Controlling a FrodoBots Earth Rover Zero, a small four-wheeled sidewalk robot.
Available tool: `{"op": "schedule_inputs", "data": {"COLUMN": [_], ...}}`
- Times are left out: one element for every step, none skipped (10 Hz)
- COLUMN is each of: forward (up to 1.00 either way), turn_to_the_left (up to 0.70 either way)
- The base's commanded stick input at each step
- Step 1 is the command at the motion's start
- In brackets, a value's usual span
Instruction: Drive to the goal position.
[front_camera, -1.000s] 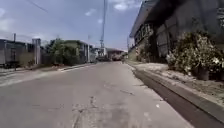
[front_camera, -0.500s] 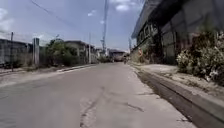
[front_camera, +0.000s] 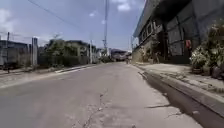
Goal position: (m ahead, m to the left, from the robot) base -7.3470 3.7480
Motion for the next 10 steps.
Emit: {"op": "schedule_inputs", "data": {"forward": [1.0, 1.0, 1.0, 1.0, 1.0, 1.0, 1.0, 1.0, 1.0, 1.0], "turn_to_the_left": [-0.34, -0.03, 0.0, 0.0, 0.0, 0.0, 0.0, 0.0, 0.0, 0.0]}}
